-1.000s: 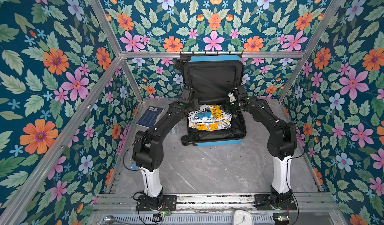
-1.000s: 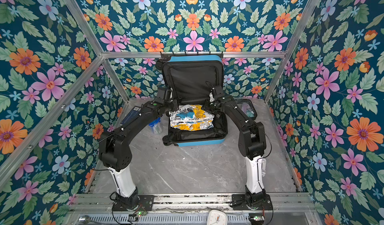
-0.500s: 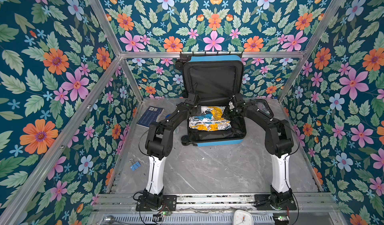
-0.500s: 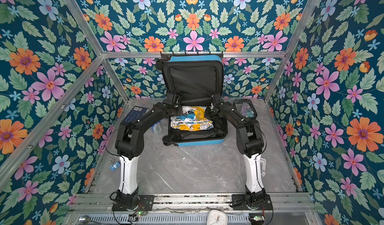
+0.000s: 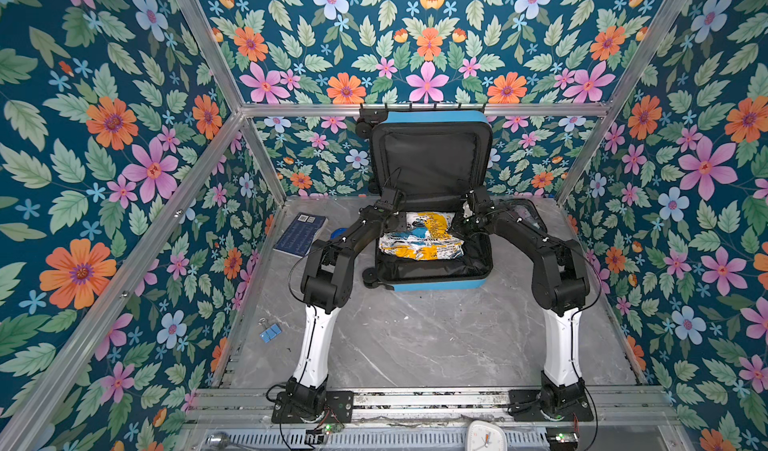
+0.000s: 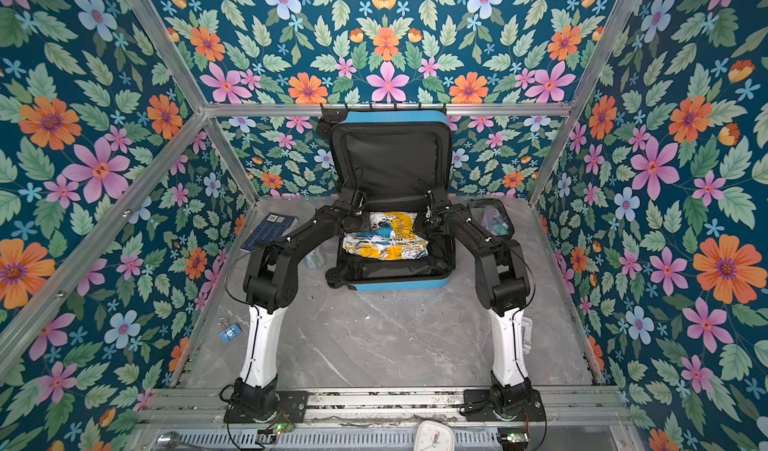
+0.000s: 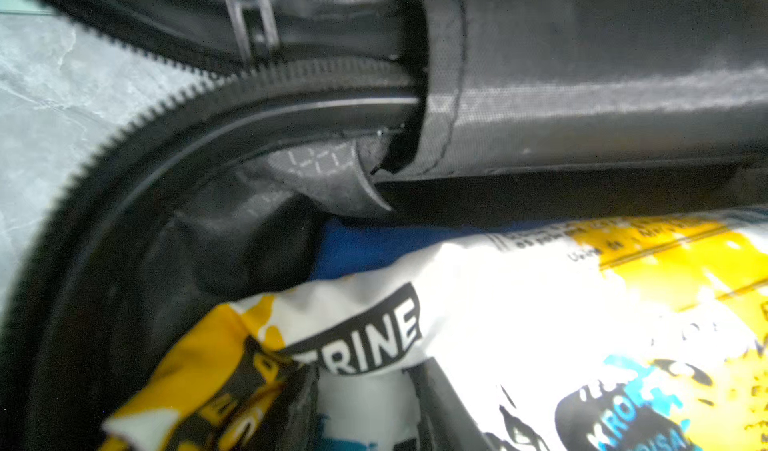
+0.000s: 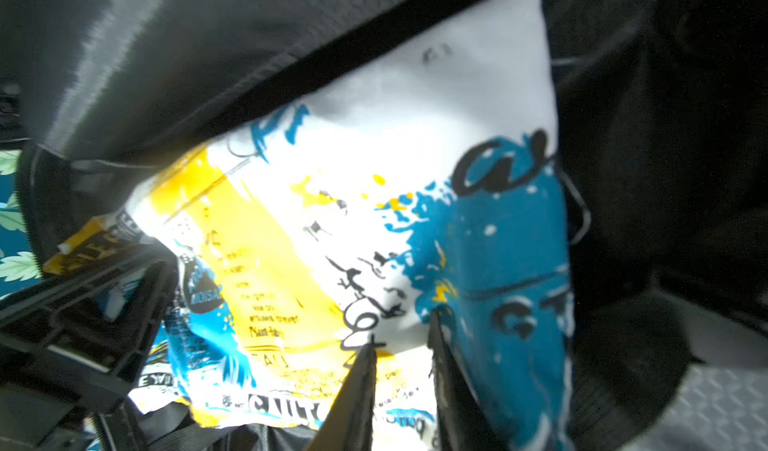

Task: Pack the luggage
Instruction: 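Lower the pillow onto the blue cloth and press it flat, then open both grippers and withdraw them from the pillow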

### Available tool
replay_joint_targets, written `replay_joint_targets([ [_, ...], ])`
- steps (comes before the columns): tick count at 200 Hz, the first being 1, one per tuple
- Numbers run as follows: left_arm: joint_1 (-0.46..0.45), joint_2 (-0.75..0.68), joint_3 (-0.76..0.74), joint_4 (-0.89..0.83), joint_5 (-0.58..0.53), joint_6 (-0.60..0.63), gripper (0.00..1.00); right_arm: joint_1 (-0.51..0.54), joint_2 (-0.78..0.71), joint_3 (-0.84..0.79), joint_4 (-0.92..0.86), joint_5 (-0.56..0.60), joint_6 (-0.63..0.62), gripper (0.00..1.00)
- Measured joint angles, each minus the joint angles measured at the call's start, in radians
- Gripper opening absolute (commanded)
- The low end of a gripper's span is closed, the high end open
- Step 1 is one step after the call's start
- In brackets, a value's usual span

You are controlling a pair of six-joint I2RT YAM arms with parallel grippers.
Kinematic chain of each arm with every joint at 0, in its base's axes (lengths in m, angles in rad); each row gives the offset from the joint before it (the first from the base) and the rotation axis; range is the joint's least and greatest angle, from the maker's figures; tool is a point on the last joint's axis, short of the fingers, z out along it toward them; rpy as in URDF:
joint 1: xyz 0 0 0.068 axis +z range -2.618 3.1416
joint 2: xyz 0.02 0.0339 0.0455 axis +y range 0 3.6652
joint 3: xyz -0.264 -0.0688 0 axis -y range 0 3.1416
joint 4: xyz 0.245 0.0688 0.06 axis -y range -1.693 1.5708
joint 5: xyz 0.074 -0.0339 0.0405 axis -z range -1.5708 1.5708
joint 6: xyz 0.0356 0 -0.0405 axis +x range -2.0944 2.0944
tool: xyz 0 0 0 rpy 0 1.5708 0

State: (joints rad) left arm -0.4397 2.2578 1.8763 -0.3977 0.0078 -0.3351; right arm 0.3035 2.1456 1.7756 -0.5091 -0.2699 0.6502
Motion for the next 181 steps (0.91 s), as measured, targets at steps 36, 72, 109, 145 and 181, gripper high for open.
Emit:
replay_joint_targets([
  [36,0.0,-0.037,-0.018,-0.016,0.016,0.0,0.54,-0.002,-0.024,-0.005,-0.006,-0.008,-0.003,0.31],
  [72,0.0,-0.136,-0.058,-0.024,0.001,-0.003,0.57,-0.002,-0.11,-0.024,0.002,-0.014,-0.008,0.46],
  [109,-0.002,-0.244,-0.12,-0.016,-0.009,0.0,0.57,-0.002,-0.208,-0.07,-0.002,-0.002,-0.027,0.63],
  [145,-0.006,-0.389,-0.237,0.016,-0.01,0.0,0.57,-0.019,-0.335,-0.171,0.003,0.021,-0.055,0.72],
  [181,-0.003,-0.585,-0.408,0.076,-0.023,0.001,0.58,-0.072,-0.468,-0.301,0.004,0.045,-0.064,0.77],
])
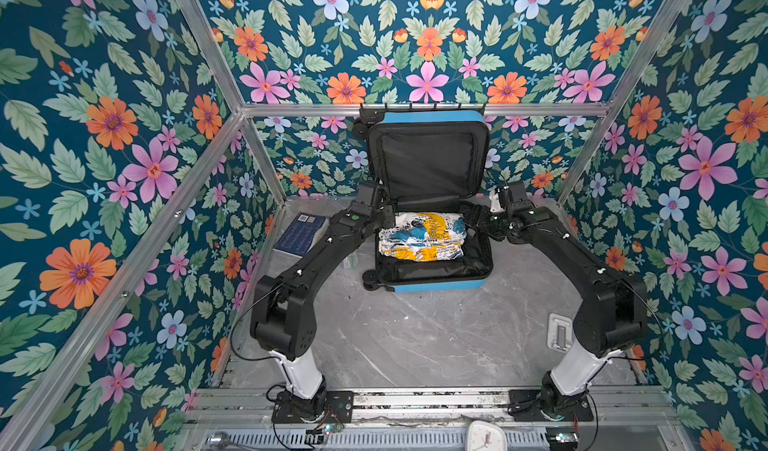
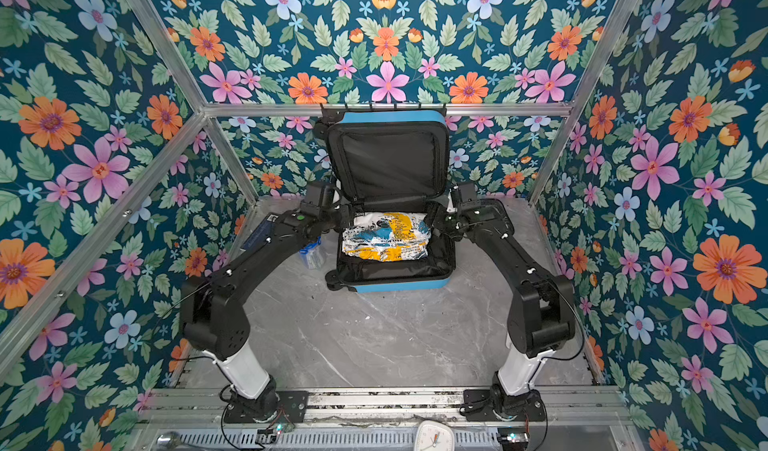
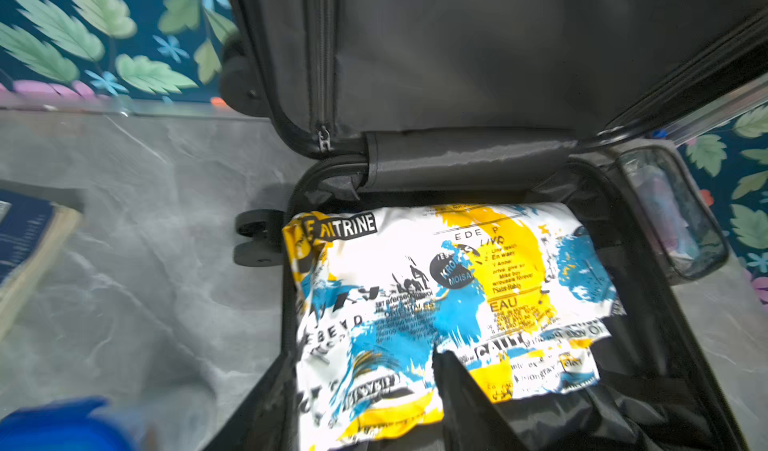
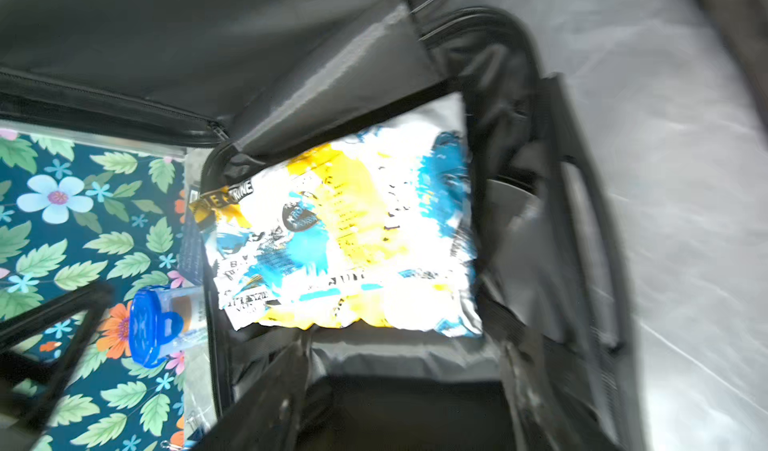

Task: Pack the luggage
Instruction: 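Open both grippers and withdraw them from the pillow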

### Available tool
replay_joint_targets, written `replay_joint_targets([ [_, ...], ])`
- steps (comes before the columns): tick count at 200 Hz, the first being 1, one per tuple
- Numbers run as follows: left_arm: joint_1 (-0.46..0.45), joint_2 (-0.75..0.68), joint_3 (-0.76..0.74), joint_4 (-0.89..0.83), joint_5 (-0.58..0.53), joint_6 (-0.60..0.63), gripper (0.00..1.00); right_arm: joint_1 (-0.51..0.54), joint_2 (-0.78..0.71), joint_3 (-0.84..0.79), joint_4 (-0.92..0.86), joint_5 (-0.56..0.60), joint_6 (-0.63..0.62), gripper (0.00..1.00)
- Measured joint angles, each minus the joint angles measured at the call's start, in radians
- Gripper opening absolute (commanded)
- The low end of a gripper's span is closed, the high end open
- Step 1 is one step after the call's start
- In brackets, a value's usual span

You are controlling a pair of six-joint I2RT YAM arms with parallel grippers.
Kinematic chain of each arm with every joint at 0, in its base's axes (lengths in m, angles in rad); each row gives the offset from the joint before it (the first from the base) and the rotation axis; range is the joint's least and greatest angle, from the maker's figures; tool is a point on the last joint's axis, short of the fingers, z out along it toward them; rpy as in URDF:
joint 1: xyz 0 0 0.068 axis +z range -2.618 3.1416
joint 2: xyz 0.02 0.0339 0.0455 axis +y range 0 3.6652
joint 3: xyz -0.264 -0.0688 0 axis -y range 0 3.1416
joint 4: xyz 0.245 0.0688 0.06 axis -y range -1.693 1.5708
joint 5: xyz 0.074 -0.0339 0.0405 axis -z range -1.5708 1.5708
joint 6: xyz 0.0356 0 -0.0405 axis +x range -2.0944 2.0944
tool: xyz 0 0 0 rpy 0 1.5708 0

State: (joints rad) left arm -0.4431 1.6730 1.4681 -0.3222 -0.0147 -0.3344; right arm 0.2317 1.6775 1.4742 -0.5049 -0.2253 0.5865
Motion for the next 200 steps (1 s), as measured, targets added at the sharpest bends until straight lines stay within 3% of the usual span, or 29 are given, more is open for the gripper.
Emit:
replay_joint_targets([
  [28,0.002,-0.093,-0.073,0.047,-0.016,0.001,0.64,-0.036,-0.064,-0.05,0.002,0.014,-0.007,0.78],
  [37,0.002,-0.145,-0.16,0.13,-0.027,0.011,0.67,-0.062,-0.097,-0.102,0.04,-0.014,-0.017,0.78],
  [45,0.003,-0.224,-0.233,0.089,-0.039,0.014,0.72,-0.092,-0.127,-0.139,0.021,-0.015,-0.015,0.78],
  [55,0.003,-0.324,-0.295,0.075,-0.058,0.019,0.8,-0.131,-0.158,-0.168,0.005,0.002,-0.013,0.78],
  [59,0.004,-0.356,-0.31,0.093,-0.068,0.019,0.97,-0.144,-0.167,-0.176,0.008,0.002,-0.013,0.78],
  [63,0.005,-0.385,-0.323,0.116,-0.077,0.019,1.0,-0.153,-0.172,-0.183,0.011,0.002,-0.013,0.78],
  [82,0.009,-0.49,-0.385,0.178,-0.129,0.015,1.0,-0.183,-0.2,-0.224,0.011,-0.024,-0.014,0.77],
  [120,0.029,-0.583,-0.446,0.134,-0.2,0.016,1.0,-0.201,-0.241,-0.267,0.009,-0.034,-0.018,0.79],
  [162,0.117,-0.555,-0.433,-0.013,-0.191,-0.033,1.0,-0.182,-0.289,-0.294,0.003,-0.079,-0.037,0.81],
  [200,0.212,-0.469,-0.418,-0.129,-0.114,-0.04,1.0,-0.058,-0.308,-0.271,-0.021,-0.089,-0.079,0.85],
])
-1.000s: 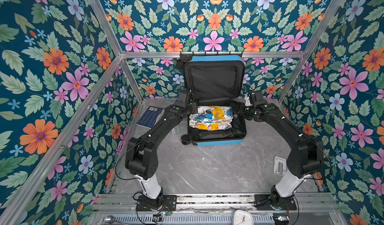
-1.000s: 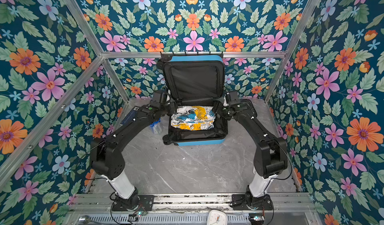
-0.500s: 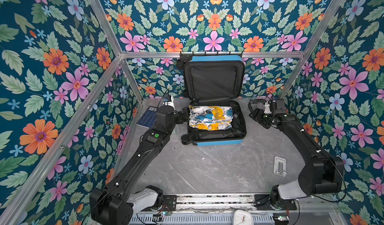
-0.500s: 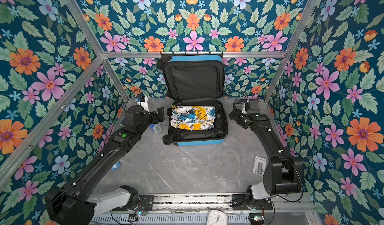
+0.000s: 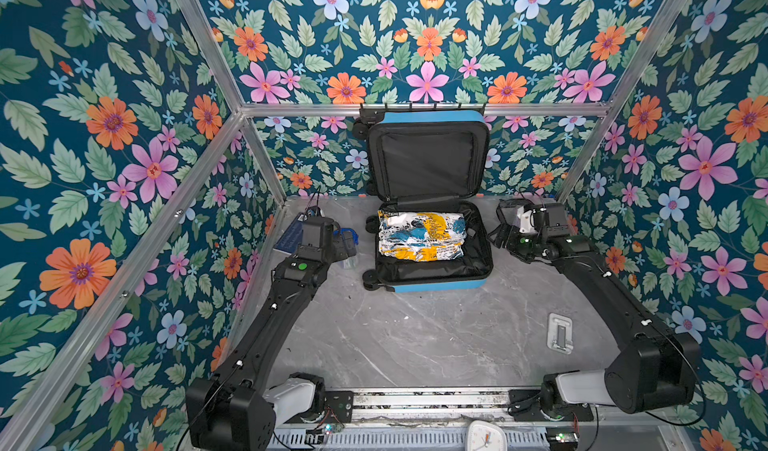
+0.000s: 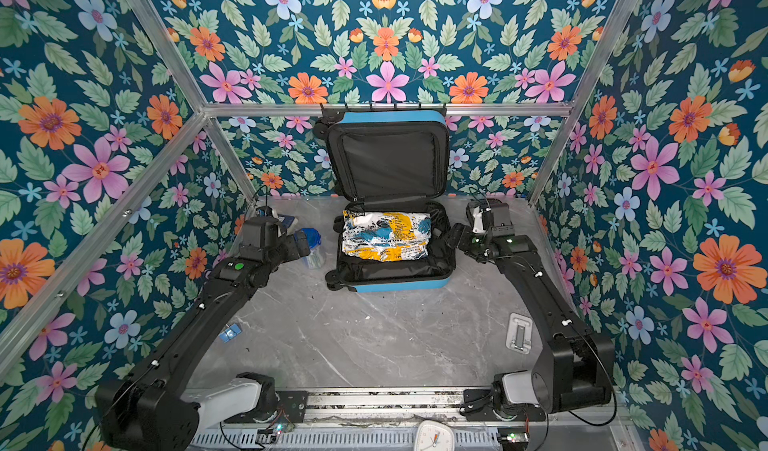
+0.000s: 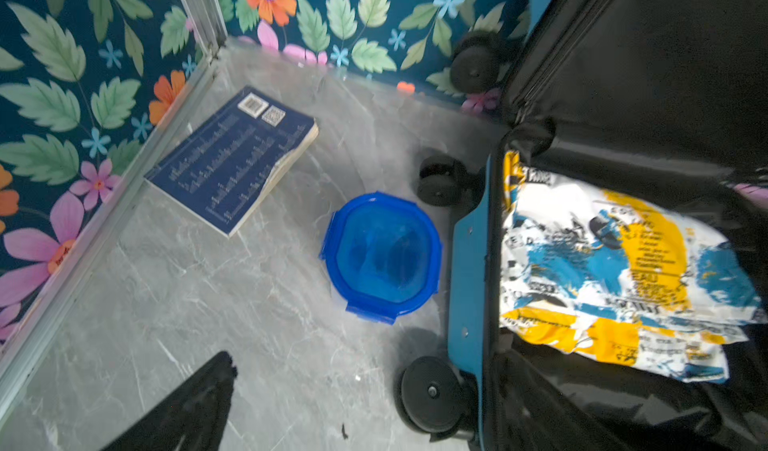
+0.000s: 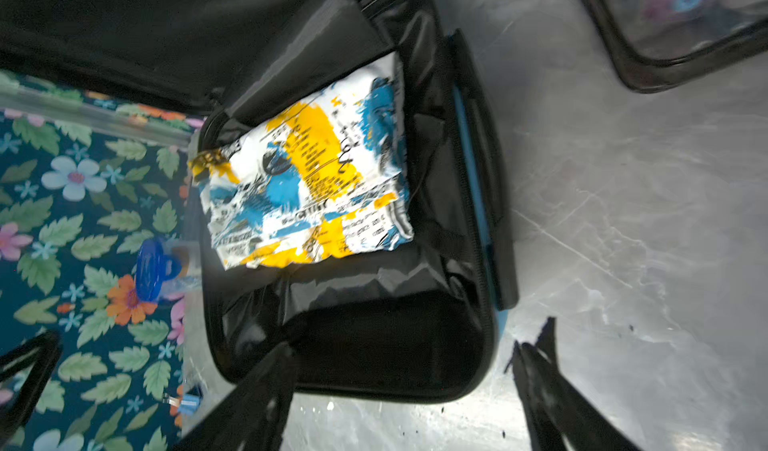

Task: Pack the luggage
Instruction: 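Open both grippers and withdraw them from the pillow, then grasp the blue-lidded clear container with the left gripper while the right gripper waits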

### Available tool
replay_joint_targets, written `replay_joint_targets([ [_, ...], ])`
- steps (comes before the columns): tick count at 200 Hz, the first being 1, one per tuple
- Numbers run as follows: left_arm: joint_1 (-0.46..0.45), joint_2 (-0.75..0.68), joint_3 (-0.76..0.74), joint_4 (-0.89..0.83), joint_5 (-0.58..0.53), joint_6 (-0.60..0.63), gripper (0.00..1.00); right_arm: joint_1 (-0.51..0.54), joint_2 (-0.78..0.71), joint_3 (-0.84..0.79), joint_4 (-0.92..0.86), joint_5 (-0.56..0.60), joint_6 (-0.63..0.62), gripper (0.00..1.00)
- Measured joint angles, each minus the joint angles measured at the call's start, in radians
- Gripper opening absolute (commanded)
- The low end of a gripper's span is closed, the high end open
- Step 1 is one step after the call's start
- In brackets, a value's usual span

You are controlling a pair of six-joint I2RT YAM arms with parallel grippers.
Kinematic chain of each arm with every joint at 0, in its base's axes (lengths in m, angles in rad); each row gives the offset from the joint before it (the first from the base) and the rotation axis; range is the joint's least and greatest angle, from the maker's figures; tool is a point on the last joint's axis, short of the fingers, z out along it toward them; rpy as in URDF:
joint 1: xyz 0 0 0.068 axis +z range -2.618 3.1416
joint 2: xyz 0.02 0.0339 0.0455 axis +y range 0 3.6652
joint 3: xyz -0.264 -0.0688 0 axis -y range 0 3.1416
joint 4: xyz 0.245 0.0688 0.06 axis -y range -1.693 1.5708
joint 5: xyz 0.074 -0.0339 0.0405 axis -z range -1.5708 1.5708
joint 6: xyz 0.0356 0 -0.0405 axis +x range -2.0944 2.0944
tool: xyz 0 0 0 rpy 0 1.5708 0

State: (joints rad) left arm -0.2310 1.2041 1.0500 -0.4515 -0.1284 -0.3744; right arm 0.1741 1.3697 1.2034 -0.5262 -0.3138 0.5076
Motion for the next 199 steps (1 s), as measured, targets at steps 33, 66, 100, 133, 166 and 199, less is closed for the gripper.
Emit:
replay_joint_targets([
  [33,0.043,0.095,0.043,-0.055,0.058,0.042,1.0,0.164,0.006,0.055,-0.034,0.011,-0.051,0.91],
  [66,0.043,0.216,0.12,-0.083,0.104,0.117,1.0,0.319,0.035,0.101,-0.058,0.031,-0.093,0.99],
  [100,0.046,0.326,0.221,-0.13,0.103,0.189,1.0,0.382,0.067,0.13,-0.079,0.06,-0.101,0.99],
  [133,0.045,0.383,0.296,-0.175,0.082,0.246,1.0,0.386,0.067,0.131,-0.082,0.064,-0.098,0.99],
  [166,0.042,0.422,0.346,-0.194,0.087,0.272,1.0,0.387,0.063,0.131,-0.082,0.064,-0.096,0.99],
  [199,0.034,0.466,0.41,-0.204,0.111,0.279,1.0,0.388,0.06,0.126,-0.079,0.068,-0.093,0.99],
])
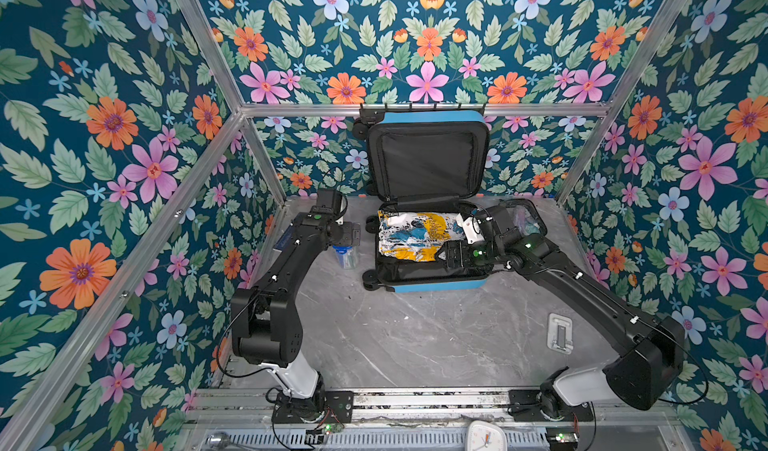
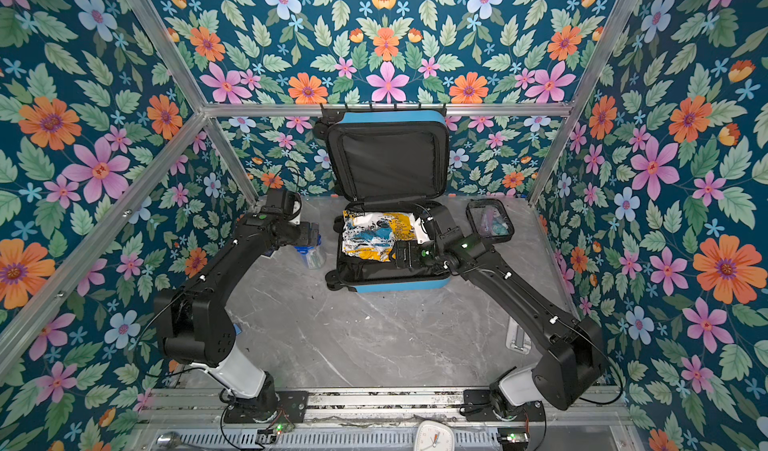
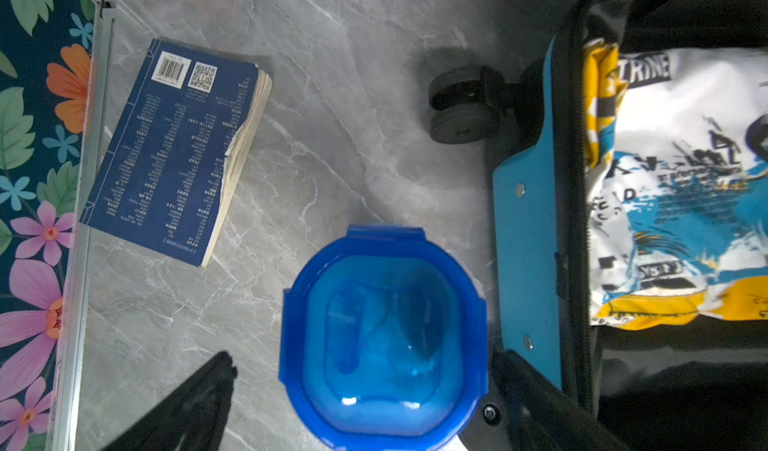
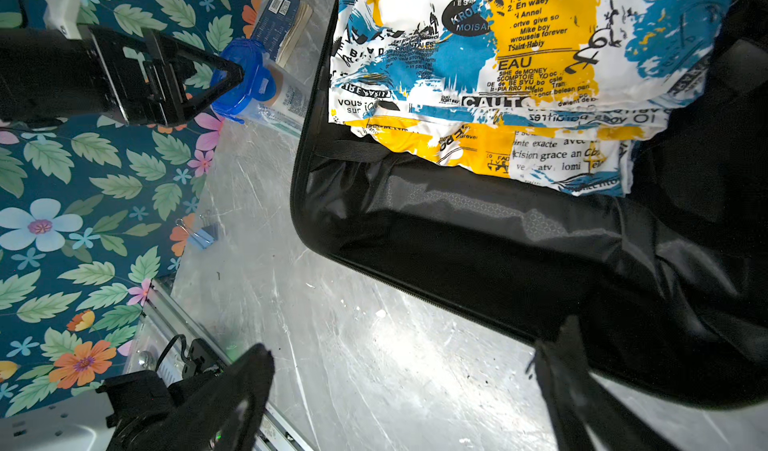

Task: Pack the luggage
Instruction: 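Grasp the blue-lidded clear container with the left gripper while the right gripper waits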

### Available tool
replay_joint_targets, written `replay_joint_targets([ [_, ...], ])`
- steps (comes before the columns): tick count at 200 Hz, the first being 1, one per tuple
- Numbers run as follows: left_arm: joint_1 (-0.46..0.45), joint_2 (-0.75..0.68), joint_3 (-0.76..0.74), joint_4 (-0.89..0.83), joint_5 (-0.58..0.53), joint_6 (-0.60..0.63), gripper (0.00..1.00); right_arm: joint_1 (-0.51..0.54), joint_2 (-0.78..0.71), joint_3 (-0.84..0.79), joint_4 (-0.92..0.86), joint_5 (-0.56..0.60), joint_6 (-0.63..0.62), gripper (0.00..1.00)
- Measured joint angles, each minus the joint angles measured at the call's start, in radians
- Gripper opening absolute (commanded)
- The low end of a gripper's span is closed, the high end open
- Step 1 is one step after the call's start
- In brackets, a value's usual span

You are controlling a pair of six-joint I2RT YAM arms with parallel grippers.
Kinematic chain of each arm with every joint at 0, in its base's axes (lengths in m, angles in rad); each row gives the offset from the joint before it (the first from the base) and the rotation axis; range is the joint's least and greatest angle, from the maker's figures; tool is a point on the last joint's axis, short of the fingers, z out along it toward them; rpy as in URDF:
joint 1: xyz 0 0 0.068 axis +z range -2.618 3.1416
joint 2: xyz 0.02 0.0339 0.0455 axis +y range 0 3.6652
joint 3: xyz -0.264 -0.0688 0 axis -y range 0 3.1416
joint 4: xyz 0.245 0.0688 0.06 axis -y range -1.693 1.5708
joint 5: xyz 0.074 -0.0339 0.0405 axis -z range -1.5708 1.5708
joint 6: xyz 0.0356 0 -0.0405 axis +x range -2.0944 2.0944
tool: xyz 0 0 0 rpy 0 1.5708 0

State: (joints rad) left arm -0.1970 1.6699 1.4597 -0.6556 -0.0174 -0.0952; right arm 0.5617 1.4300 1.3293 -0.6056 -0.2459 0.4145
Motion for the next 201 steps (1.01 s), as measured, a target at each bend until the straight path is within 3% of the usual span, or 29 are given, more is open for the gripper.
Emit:
replay_joint_targets([
  [34,-0.018,0.07,0.06,-0.025,0.001,0.016,1.0,0.0,-0.016,-0.013,0.003,0.004,0.003,0.99],
  [114,-0.043,0.132,0.098,-0.072,-0.11,0.016,1.0,0.0,-0.042,-0.028,0.003,0.014,0.006,0.99],
  [201,-0.043,0.185,0.098,-0.08,-0.111,0.016,1.0,0.0,-0.043,-0.027,0.002,0.017,0.011,0.99],
])
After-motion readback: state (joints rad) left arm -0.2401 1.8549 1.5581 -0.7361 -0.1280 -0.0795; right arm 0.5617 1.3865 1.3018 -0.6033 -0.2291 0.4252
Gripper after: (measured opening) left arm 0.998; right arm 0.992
